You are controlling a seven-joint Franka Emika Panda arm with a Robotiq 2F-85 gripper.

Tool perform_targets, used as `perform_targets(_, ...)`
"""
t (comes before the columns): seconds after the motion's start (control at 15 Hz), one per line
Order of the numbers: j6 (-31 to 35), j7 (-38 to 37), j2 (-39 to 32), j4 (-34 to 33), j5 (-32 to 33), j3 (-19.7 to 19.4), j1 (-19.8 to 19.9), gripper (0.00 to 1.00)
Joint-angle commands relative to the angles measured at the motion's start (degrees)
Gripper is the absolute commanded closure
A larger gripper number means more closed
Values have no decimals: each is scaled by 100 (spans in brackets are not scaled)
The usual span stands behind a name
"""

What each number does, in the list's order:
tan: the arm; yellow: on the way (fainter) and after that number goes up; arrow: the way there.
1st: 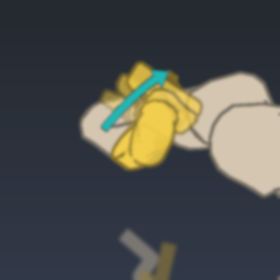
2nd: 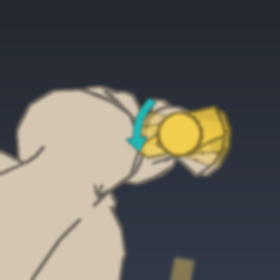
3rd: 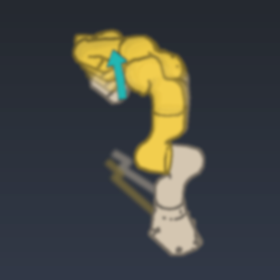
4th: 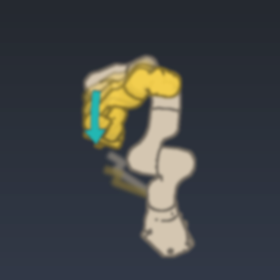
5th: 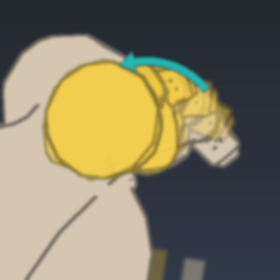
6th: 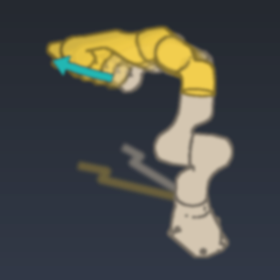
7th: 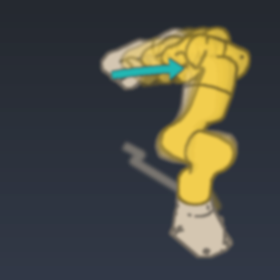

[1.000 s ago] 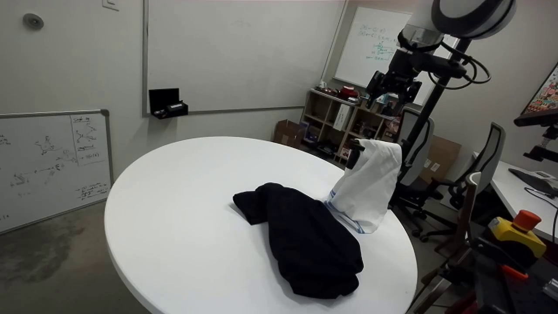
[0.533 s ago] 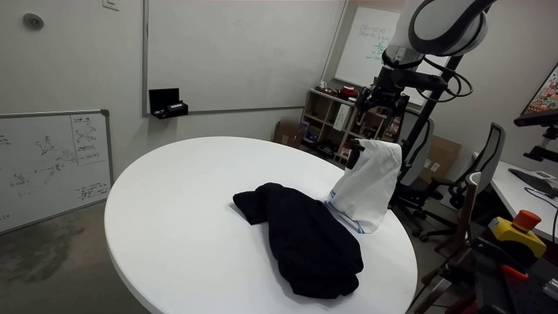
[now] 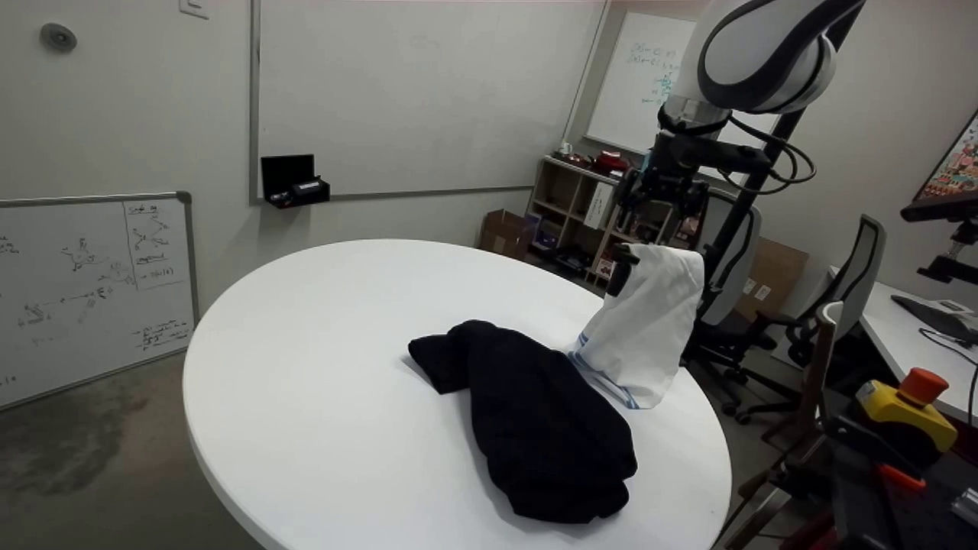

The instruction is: Unhang the white and blue towel from the black stand

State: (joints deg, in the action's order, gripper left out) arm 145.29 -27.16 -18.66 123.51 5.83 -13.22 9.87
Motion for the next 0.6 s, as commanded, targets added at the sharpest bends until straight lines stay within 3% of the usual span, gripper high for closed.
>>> perform_targets(0.0,-139,-115,-140,-152,-169,-125,-145,0)
perform_targets(0.4,-217,-140,-216,-140,-357,-146,-146,0)
perform_targets(0.53,-252,-171,-233,-132,-401,-151,-145,13)
